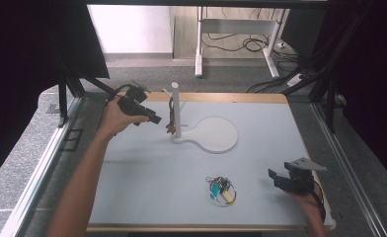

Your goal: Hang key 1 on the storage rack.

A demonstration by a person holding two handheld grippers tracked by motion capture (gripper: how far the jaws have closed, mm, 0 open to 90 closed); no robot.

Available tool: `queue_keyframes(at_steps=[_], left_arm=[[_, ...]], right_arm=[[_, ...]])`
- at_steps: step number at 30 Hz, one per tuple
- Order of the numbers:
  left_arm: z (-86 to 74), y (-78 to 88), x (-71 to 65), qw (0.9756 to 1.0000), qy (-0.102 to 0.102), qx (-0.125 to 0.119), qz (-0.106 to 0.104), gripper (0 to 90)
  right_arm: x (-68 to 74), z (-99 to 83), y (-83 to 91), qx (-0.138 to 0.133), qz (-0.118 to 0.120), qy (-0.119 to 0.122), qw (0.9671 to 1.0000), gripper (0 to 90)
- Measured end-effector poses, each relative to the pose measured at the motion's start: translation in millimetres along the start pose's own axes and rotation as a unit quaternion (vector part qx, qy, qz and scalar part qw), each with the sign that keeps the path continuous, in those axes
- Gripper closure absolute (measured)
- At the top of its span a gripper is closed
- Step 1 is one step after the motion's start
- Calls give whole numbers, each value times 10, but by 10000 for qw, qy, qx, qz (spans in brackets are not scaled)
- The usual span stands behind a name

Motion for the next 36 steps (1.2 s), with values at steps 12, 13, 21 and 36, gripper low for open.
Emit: queue_keyframes(at_steps=[12,13,21,36], left_arm=[[-522,-19,-236,9991,-213,-362,37,535],[-569,-33,-254,9990,-228,-369,40,532],[-936,-169,-401,9989,-213,-393,120,519],[-1389,-512,-614,9992,-232,-314,104,500]], right_arm=[[105,28,8,6,65,148,9999,302],[111,30,7,2,66,161,9998,301],[176,63,9,1,163,253,9995,304],[332,137,29,-20,293,438,9986,326]])
Point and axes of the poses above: each handheld gripper's, and its own axes: y roughly backward along the jaws, z roughly out of its top, x roughly to its left, the point moved 6 cm from there along -y, roughly forward along the jaws, and after that the axes turned 8 degrees about x, right-handed, at the moved point
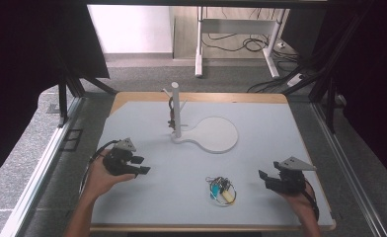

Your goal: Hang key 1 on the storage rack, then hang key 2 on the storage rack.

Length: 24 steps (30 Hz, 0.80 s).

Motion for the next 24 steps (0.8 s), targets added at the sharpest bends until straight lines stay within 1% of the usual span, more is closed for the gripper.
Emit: queue_keyframes(at_steps=[1,2,4,5,6,7,8,10,12,13,14,15,16,17,18,19,20,21,22,23,24], left_arm=[[-29,-14,-7,10000,-19,8,69,500],[-83,-32,-21,10000,48,-2,10,495],[-132,-46,-26,10000,66,8,-19,494],[-160,-56,-30,10000,23,42,73,492],[-172,-60,-35,9999,14,50,93,491],[-178,-62,-46,10000,68,3,5,490],[-185,-64,-45,10000,49,-62,-37,486],[-214,-80,-35,9999,66,-73,-39,486],[-245,-118,-38,9999,75,-77,-51,479],[-245,-118,-38,9999,75,-77,-51,478],[-248,-141,-43,10000,42,-29,-36,478],[-248,-147,-43,9999,2,120,31,454],[-243,-130,-45,10000,32,46,7,455],[-243,-116,-47,10000,2,-26,-36,458],[-251,-112,-55,10000,-22,-35,-45,463],[-251,-112,-55,10000,-22,-35,-45,464],[-273,-104,-60,9999,-86,-21,67,465],[-273,-104,-60,9999,-86,-21,67,467],[-282,-102,-103,9999,-75,-131,3,469],[-291,-102,-117,9999,-109,-125,5,469],[-291,-102,-117,9999,-109,-125,5,470]], right_arm=[[0,0,0,0,0,0,10000,326],[21,14,6,-14,43,25,10000,331],[52,37,12,-40,94,54,9999,336],[65,49,16,-48,113,69,9999,343],[91,76,26,-56,181,106,9998,352],[117,102,37,-63,238,135,9996,363],[148,132,45,-63,303,186,9993,374],[233,183,44,16,471,327,9984,389],[319,222,26,222,648,500,9964,406],[319,222,26,222,648,500,9964,406],[356,242,21,326,745,619,9948,415],[438,289,27,531,875,805,9915,423],[474,318,36,605,915,865,9902,430],[515,347,43,669,977,915,9887,441],[557,371,51,738,1056,967,9869,454],[557,371,51,738,1056,967,9869,454],[644,404,48,908,1177,1035,9835,472],[644,404,48,908,1177,1035,9835,472],[727,413,31,1103,1268,1158,9790,487],[764,418,23,1184,1312,1176,9772,494],[764,418,23,1184,1312,1176,9772,494]])
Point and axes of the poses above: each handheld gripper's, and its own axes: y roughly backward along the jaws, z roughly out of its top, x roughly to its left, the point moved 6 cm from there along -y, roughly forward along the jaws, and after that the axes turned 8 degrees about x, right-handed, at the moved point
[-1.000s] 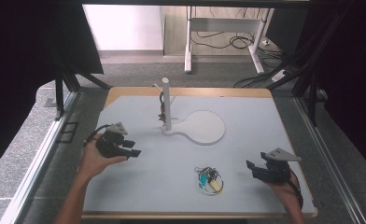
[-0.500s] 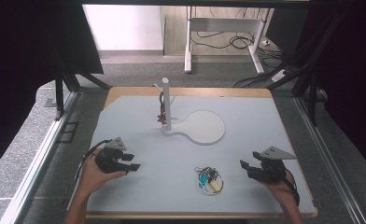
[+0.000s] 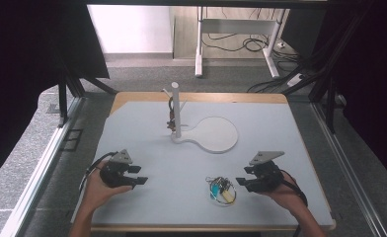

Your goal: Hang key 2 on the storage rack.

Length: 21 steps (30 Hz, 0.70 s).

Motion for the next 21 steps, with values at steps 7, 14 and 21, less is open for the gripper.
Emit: queue_keyframes(at_steps=[7,14,21], left_arm=[[-69,-2,-52,10000,37,8,-27,473],[-145,-27,-54,9999,131,73,-9,472],[-136,-48,-89,9998,190,8,-74,469]], right_arm=[[193,88,-36,408,372,308,9980,563],[355,95,-103,783,598,555,9936,614],[618,90,-254,1241,975,869,9836,657]])
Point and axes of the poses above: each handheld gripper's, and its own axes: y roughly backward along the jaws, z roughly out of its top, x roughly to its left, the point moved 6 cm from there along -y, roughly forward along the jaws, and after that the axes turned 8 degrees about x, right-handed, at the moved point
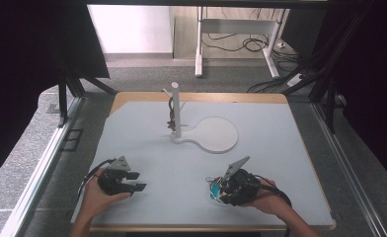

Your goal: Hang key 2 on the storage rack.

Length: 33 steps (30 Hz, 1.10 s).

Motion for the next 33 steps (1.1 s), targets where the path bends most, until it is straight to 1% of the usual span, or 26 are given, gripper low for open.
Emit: queue_keyframes(at_steps=[3,4,5,6,7,11,12,13,15,17,20,22,23,25,26,30,33], left_arm=[[-5,-15,4,9999,-26,104,18,464],[-3,-26,0,10000,1,80,25,464],[-4,-24,2,10000,5,81,37,464],[-4,-24,2,10000,5,81,37,464],[-4,-15,-3,10000,18,68,22,464],[-3,-7,-1,10000,24,11,39,464],[-1,-2,0,10000,36,-5,61,464],[-1,5,7,10000,15,-12,69,464],[1,21,16,9999,29,-55,99,463],[2,23,16,9999,43,-79,103,464],[-3,29,16,9999,24,-63,106,463],[-4,25,9,9999,33,-55,98,463],[-5,24,10,9999,27,-49,96,463],[-4,26,10,9999,29,-55,95,462],[-4,26,10,9999,37,-62,97,462],[-5,35,12,9999,33,-89,79,462],[-8,46,12,9999,27,-96,74,462]], right_arm=[[26,24,-65,152,44,56,9999,665],[26,24,-65,152,44,56,9999,665],[27,33,-106,234,14,83,9997,666],[27,33,-106,234,14,83,9997,666],[22,39,-142,296,7,81,9995,670],[9,56,-185,333,10,71,9994,681],[19,72,-200,352,54,87,9993,690],[19,72,-200,352,54,87,9993,690],[41,91,-222,405,76,131,9991,706],[46,93,-229,456,80,119,9989,711],[66,97,-265,585,122,163,9981,748],[68,96,-286,664,72,169,9976,771],[67,95,-296,705,60,166,9974,796],[65,99,-309,740,86,182,9971,849],[66,104,-313,756,127,180,9969,859],[67,125,-315,767,193,179,9967,868],[59,151,-291,744,259,118,9968,872]])
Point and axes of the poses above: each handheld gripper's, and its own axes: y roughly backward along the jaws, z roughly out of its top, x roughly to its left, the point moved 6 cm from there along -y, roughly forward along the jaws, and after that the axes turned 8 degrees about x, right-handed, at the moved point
